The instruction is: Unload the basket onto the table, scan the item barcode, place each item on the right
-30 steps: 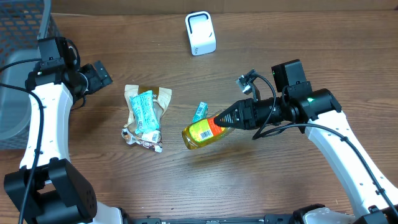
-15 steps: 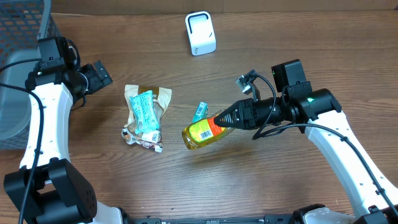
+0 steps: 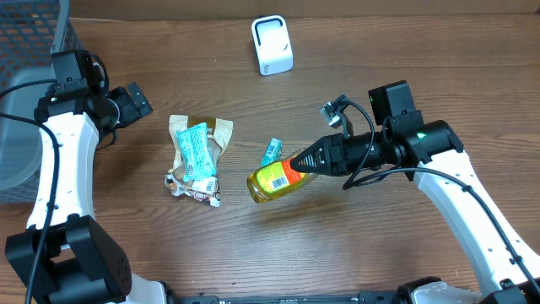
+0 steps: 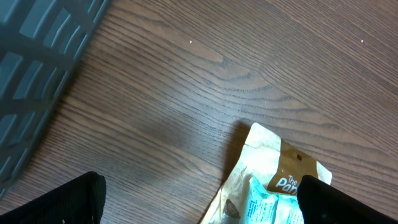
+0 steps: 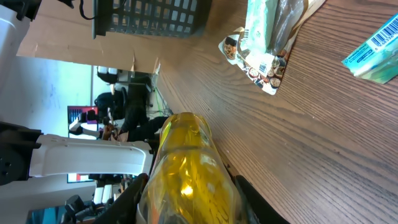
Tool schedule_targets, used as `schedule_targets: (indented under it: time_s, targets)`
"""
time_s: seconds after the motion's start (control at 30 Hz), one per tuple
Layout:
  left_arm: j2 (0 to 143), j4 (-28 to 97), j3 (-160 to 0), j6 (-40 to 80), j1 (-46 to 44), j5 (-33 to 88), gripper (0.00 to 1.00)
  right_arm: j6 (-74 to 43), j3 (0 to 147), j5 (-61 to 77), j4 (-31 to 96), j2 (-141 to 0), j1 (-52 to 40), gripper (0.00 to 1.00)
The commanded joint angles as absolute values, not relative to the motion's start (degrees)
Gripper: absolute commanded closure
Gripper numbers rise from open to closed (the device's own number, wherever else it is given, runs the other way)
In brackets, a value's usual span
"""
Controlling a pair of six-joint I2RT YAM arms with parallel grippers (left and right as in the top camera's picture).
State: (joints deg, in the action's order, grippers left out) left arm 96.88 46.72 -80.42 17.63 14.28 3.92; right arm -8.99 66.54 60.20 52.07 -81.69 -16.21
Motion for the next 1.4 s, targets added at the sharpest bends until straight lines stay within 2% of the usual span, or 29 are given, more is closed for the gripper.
schedule_targets:
  time_s: [0.0,0.6,1.17,1.33,1.37]
  targets:
    - [97.01,46.68,-81.49,18.02,14.17,4.47,0.00,-8.88,68.66,63.07,51.70,-80.38,-16.01,0.67]
    - [97.01,46.68,-81.49,18.02,14.17,4.47,0.00,-8.91,68.64,62.33,51.72,-80.36,-16.01,0.71]
    - [97.01,46.68,-81.49,18.02,14.17,4.47,0.00,-8.95,68.64,35.07,55.42,-80.38,-16.01,0.76]
    - [97.01,46.68,-81.49,18.02,14.17,4.47,0.00,-8.91,68.66,34.59,49.52,-80.36,-15.99,0.76]
    - [97.01,46.68,-81.49,18.02,14.17,4.47,0.00,-8.99,68.71,34.63,47.55,-80.36,-15.99,0.81]
